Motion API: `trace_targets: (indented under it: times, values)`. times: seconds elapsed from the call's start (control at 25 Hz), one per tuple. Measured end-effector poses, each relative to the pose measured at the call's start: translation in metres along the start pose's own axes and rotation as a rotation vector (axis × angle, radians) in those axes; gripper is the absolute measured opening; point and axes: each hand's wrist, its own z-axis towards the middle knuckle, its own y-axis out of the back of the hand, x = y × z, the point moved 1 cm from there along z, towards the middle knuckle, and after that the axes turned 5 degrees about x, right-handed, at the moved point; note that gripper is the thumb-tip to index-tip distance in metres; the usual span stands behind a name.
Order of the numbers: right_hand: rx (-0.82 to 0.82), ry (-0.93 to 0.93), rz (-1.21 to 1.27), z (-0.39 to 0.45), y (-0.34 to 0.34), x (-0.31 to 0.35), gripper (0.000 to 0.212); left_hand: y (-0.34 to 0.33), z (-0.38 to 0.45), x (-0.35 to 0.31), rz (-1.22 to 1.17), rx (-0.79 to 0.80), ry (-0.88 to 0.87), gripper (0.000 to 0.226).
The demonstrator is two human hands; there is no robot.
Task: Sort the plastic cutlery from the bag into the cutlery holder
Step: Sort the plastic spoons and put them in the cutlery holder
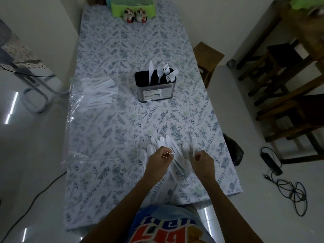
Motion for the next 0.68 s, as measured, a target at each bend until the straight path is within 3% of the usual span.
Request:
trace_targets:
  times: [0.08, 0.24, 0.28, 0.4, 0.48, 0.56, 0.68]
  values:
    - [0.009, 0.093, 0.118, -0.016, 0.007, 0.011, 0.004, 0.0, 0.002, -0.002, -0.119, 0.027, 0.056, 0.012]
    - [0.419, 0.333, 0.299, -0.045, 0.007, 0.026, 0.006, -0.002, 0.003, -0.008, -0.591, 0.029, 0.236, 0.03]
    - [0.399, 0.325, 0.268, -0.044, 0.003, 0.023, 0.007, -0.001, 0.004, -0.007, -0.621, 0.034, 0.229, 0.029]
    - [0.081, 0.175, -0.041, -0.027, -0.007, 0.005, 0.019, 0.002, 0.001, -0.007, -0.631, -0.01, 0.242, 0.025]
    - [0.102, 0.067, -0.146, -0.017, -0.012, -0.006, 0.025, 0.002, -0.002, -0.005, -0.589, -0.039, 0.279, 0.026]
    - [0.118, 0.034, -0.117, -0.012, -0.014, -0.012, 0.016, 0.0, 0.0, 0.001, -0.472, -0.048, 0.294, 0.03]
    - [-0.046, 0.134, -0.073, -0.018, 0.0, -0.01, 0.01, -0.003, 0.002, -0.003, -0.266, -0.051, 0.231, 0.039]
